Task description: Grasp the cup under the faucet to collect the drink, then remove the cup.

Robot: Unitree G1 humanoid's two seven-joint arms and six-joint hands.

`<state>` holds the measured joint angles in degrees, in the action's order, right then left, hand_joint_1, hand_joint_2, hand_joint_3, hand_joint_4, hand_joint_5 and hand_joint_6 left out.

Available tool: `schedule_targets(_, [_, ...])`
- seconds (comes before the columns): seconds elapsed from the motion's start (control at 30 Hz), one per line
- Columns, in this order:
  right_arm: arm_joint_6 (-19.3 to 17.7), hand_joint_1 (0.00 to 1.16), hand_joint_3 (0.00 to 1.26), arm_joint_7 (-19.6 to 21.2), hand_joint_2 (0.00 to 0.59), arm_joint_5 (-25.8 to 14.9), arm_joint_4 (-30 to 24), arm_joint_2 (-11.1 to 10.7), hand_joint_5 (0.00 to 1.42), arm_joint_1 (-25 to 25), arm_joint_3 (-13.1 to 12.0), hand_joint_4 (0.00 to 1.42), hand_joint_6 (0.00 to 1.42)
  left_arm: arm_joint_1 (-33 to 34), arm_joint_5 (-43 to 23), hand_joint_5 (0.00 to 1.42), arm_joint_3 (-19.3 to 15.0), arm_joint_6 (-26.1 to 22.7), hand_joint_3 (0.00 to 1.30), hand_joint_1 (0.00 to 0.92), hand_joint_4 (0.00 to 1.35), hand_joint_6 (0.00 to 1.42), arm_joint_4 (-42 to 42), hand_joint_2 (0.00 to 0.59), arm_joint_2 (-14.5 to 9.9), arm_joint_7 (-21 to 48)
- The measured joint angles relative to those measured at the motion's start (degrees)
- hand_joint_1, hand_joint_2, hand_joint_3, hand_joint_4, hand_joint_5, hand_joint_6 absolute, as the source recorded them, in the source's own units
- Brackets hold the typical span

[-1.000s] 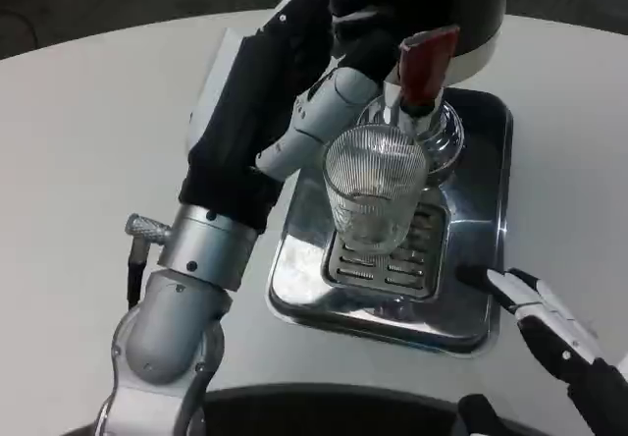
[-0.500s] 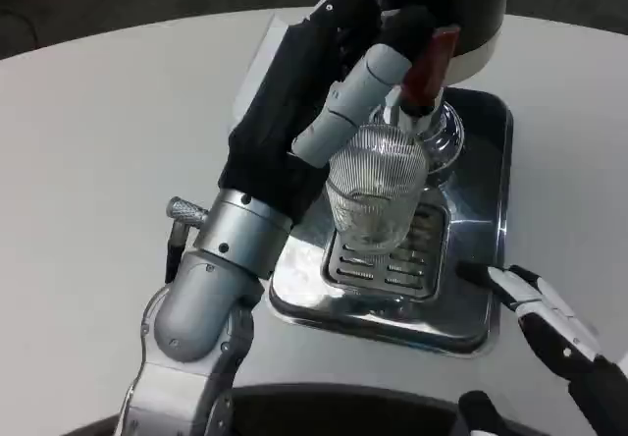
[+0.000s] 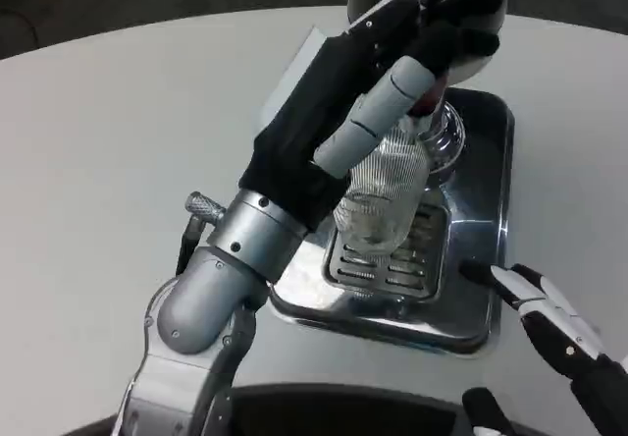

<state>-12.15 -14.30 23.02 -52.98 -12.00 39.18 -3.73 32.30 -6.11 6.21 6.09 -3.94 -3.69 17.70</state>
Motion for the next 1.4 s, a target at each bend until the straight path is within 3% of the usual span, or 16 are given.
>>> schedule_targets(0.67, [0.1, 0.71, 0.12, 0.0, 0.518, 0.0, 0.6, 0.1, 0.00, -0.5, 0.8, 0.08, 0.00, 1.5, 4.3, 0.33, 0.3, 3.3, 0.35, 0.066, 0.28, 0.19, 2.5, 0.098, -7.1, 4.3])
schedule_targets(1.4, [0.7, 0.71, 0.12, 0.0, 0.518, 0.0, 0.6, 0.2, 0.00, -0.8, 1.6, 0.08, 0.00, 2.7, 7.1, 0.33, 1.8, 8.6, 0.38, 0.055, 0.29, 0.18, 4.6, 0.095, -10.4, 4.8])
